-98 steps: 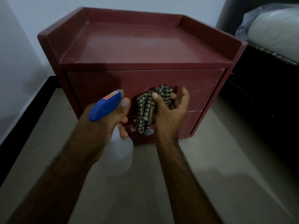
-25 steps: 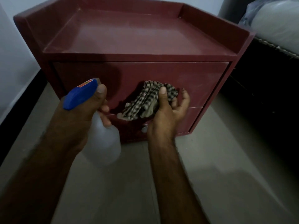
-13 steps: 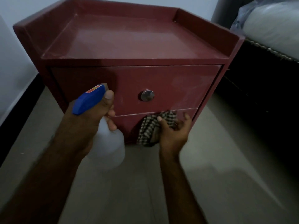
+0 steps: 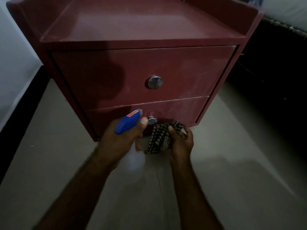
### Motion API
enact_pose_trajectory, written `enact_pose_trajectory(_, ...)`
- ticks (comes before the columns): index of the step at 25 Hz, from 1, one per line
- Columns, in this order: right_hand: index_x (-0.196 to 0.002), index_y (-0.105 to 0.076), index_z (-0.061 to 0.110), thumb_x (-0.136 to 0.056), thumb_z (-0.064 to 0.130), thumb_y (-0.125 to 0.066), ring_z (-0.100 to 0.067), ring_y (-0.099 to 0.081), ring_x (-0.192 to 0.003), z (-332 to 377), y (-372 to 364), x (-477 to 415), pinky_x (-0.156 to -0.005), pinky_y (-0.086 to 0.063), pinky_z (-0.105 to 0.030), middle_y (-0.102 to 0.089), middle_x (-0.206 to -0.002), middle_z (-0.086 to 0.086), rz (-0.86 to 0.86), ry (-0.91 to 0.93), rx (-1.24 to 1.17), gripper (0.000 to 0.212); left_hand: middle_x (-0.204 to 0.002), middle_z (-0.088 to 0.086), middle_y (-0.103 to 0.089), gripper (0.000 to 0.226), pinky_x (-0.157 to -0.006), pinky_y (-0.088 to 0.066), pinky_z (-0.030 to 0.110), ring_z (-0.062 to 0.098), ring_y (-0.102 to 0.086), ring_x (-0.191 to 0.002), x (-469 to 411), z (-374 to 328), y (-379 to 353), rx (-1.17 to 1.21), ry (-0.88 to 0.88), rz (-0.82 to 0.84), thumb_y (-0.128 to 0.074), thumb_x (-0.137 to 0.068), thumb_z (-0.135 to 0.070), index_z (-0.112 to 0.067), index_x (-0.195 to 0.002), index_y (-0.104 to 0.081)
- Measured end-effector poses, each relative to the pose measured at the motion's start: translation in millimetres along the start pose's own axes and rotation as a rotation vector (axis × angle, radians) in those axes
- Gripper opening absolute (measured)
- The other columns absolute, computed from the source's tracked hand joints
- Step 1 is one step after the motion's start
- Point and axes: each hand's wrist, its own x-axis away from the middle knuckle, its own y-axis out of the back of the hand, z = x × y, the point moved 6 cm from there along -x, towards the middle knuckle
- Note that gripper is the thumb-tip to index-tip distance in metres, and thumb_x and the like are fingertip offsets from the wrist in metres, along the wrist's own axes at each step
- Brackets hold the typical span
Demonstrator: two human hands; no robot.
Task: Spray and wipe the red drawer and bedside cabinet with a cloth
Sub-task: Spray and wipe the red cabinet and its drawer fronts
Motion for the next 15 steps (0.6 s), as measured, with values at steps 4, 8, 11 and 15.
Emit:
enact_pose_trajectory(4, -0.138, -0.059, 0.021, -0.076, 0.010, -0.091, -0.029, -0.074, -0.107, -11, -5, 1, -0.084, -0.064, -0.046, -0.072, -0.123, -0.010, -0.004, -0.022, -0.025, 0.070, -0.067, 0.021, -0.064, 0.058, -0.055, -0.051, 0.027, 0.023, -0.062, -0.049, 1, 31, -8, -0.024, 0.039, 0.032, -0.074, -0.074, -0.072, -0.018, -0.093, -0.070)
enact_pose_trajectory(8, -0.130, -0.061, 0.030, -0.075, 0.013, -0.092, -0.024, -0.073, -0.108, -11, -2, 2, -0.089, -0.063, -0.048, -0.073, -0.120, -0.003, 0.014, 0.028, 0.086, 0.065, -0.062, 0.014, -0.060, 0.065, -0.056, -0.050, 0.037, 0.024, -0.059, -0.047, -4, 53, -10, -0.024, 0.100, 0.046, -0.075, -0.073, -0.073, -0.011, -0.094, -0.069)
enact_pose_trajectory(11, -0.127, -0.063, 0.029, -0.075, 0.010, -0.091, -0.019, -0.075, -0.101, -8, -3, 1, -0.083, -0.065, -0.040, -0.075, -0.112, 0.001, 0.029, 0.047, 0.085, 0.062, -0.057, 0.011, -0.058, 0.050, -0.059, -0.050, 0.039, 0.025, -0.057, -0.047, -9, 61, -13, -0.036, 0.133, 0.050, -0.075, -0.077, -0.065, -0.016, -0.073, -0.070)
enact_pose_trajectory(15, -0.135, -0.063, 0.021, -0.076, 0.008, -0.091, -0.017, -0.076, -0.101, -5, -10, 1, -0.078, -0.063, -0.032, -0.078, -0.109, 0.004, 0.069, 0.077, 0.071, 0.066, -0.057, 0.015, -0.059, 0.051, -0.064, -0.054, 0.043, 0.028, -0.059, -0.050, -13, 69, -17, -0.056, 0.194, 0.033, -0.076, -0.081, -0.061, -0.011, -0.088, -0.072)
